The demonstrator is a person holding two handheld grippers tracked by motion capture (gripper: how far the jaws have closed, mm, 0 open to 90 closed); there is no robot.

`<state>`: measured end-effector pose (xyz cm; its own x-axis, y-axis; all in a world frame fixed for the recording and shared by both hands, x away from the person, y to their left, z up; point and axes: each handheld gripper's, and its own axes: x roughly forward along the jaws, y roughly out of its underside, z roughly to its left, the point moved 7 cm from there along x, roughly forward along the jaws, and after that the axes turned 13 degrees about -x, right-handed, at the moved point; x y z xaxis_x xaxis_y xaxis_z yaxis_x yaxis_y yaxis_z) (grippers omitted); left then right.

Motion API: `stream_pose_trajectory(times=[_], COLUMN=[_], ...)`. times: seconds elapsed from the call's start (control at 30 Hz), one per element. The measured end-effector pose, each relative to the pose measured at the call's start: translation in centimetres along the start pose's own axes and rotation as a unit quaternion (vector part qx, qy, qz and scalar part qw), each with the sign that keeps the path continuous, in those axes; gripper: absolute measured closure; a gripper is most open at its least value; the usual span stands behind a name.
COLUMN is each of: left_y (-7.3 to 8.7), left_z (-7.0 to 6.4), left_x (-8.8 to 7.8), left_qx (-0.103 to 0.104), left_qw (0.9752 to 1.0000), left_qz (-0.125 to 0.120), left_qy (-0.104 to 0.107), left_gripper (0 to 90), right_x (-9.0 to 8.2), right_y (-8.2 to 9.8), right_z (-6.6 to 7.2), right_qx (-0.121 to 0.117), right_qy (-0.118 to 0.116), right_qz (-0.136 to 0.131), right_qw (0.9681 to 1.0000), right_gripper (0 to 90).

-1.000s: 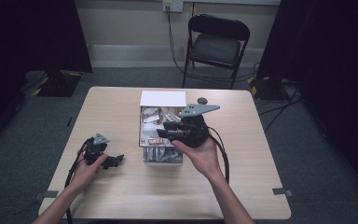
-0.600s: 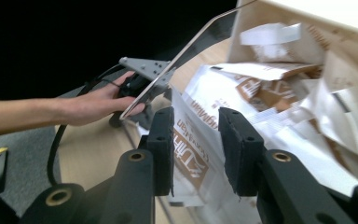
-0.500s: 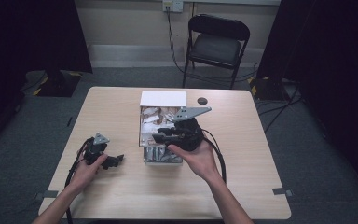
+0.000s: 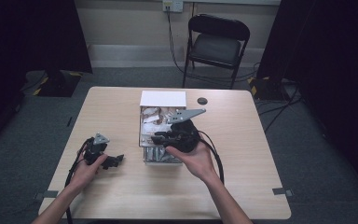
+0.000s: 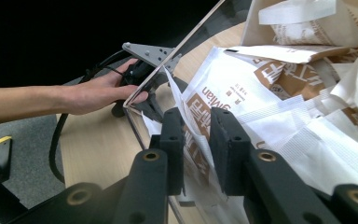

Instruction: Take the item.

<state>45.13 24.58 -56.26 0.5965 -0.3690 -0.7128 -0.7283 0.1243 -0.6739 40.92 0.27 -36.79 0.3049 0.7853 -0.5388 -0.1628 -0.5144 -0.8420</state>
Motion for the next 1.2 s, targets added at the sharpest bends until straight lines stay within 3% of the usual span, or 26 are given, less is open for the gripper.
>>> stream_pose_trajectory(times=[0.23, 1.2], left_y=[0.0, 0.0], left_z=[0.0, 0.0], left_x=[0.0, 0.0], left_qx=[0.000, 0.000], left_qw=[1.0000, 1.0000], left_qz=[0.000, 0.000], left_qy=[0.000, 0.000], left_gripper=[0.0, 0.0], right_x=[0.2, -0.9], right_y=[0.1, -0.5], right_z=[-0.2, -0.7], right_qx=[0.011, 0.014], right_qy=[0.001, 0.018], right_qz=[0.001, -0.038], right_qw=[0.9999, 0.9990], right_gripper=[85.1, 88.7])
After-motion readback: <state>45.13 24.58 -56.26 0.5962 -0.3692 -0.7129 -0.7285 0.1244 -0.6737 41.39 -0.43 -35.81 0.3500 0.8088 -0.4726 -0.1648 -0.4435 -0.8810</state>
